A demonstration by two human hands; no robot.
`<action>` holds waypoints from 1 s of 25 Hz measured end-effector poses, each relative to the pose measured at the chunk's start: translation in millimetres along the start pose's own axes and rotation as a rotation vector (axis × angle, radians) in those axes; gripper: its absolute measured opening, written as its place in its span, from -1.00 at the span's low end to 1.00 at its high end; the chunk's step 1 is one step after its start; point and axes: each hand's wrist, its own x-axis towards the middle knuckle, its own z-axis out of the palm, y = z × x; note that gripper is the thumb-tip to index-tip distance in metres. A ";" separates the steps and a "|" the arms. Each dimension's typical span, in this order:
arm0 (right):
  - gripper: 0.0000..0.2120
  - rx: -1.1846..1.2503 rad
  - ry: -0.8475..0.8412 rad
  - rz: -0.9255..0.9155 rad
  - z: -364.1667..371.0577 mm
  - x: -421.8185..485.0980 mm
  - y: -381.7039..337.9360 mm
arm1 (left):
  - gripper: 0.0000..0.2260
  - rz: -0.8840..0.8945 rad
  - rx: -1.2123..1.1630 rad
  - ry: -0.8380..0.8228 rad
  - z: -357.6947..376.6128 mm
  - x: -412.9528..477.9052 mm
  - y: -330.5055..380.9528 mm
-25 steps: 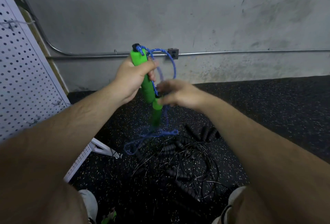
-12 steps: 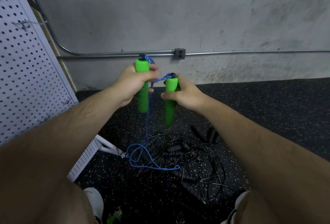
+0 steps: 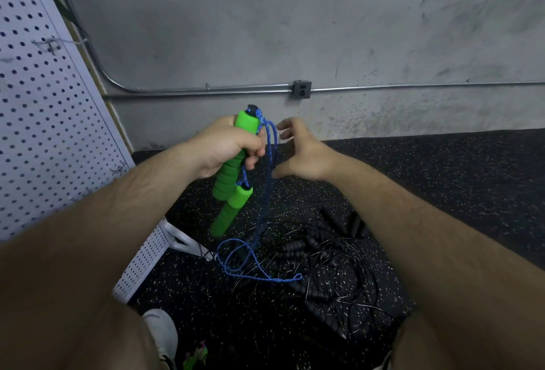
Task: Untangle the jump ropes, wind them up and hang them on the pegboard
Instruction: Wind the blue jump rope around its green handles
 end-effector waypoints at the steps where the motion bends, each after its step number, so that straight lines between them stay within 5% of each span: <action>1: -0.24 0.057 -0.093 0.014 9.2 2.4 1.5 | -0.90 0.032 -0.011 -0.009 -0.2 -3.0 3.8; 4: -0.75 -0.085 -0.381 0.101 37.3 7.0 16.0 | -0.88 0.132 -0.107 0.101 -10.6 -5.1 12.2; 7: -0.70 -0.052 -0.457 0.273 41.8 9.3 36.7 | -0.88 0.151 -0.141 0.360 -37.3 0.4 10.4; 10: -0.62 0.109 -0.287 0.291 23.3 10.4 32.6 | -0.86 0.013 0.101 0.445 -51.2 3.7 -10.3; 15: -0.68 0.818 0.073 0.039 7.9 25.1 -26.3 | -0.77 -0.193 0.182 0.087 -11.5 2.9 -68.1; 19: -0.91 1.002 0.200 -0.077 -1.0 25.8 -37.0 | -0.88 -0.077 0.183 0.263 5.7 16.6 -65.6; 22: -0.74 0.642 0.133 0.083 5.5 19.7 -8.2 | -0.81 0.041 0.009 0.287 5.1 17.2 -43.5; 25: -0.69 0.158 -0.283 0.160 40.1 11.6 20.8 | -0.81 0.128 -0.076 0.248 3.9 13.2 -21.5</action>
